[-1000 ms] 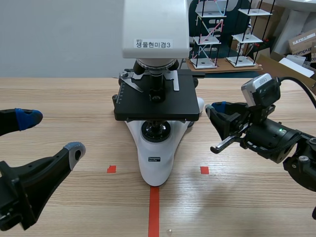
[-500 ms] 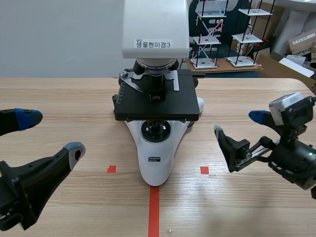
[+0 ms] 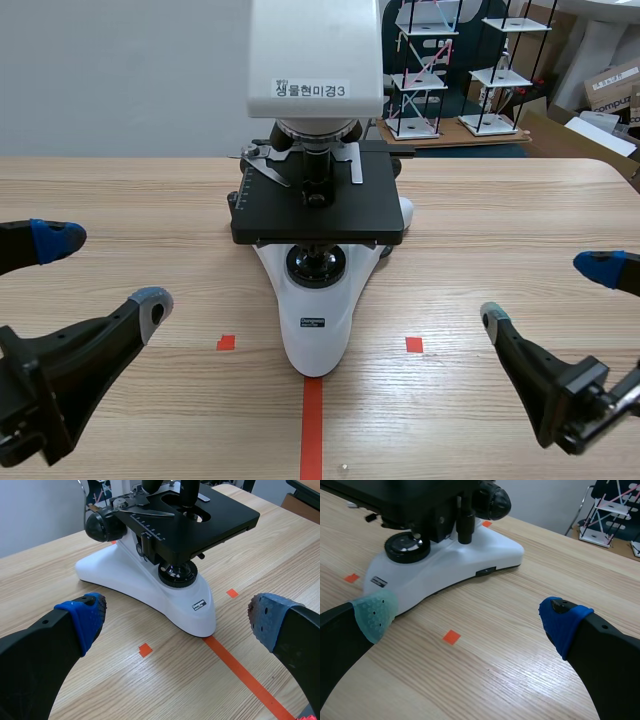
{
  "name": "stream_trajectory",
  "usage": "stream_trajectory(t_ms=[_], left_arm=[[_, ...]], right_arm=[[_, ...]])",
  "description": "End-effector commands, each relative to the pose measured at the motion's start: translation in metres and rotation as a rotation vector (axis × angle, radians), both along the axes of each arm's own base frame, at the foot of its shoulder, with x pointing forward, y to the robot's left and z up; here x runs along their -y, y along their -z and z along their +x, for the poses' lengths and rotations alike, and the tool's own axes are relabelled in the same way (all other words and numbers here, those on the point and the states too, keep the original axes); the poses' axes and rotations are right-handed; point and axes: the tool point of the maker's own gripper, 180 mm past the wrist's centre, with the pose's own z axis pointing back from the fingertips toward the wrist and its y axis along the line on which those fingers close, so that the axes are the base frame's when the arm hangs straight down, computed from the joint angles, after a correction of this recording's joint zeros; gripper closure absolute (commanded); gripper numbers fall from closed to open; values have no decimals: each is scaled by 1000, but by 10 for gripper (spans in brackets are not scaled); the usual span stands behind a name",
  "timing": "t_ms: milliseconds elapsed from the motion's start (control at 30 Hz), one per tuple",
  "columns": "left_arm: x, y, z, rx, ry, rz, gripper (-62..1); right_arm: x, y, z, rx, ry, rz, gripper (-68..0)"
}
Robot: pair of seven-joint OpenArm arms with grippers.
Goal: Return to the home posture
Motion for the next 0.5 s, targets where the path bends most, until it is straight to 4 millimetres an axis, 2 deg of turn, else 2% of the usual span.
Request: stream_trajectory(t_ms=[0,133,300,467], left_arm=[[2,-7,1,19,2,-19,-602],[2,-7,1,19,2,-19,-602],[2,-7,1,19,2,-18,-602],[2,-7,1,19,2,-19,-602]], right_arm=[[0,-11,-2,25,-11,-1,-622],[-4,-25,-17,22,-28,-10,-622],[-11,-44,-24,46,-47,-14,-622],[-13,-47,-24,53,-52,-11,-622]])
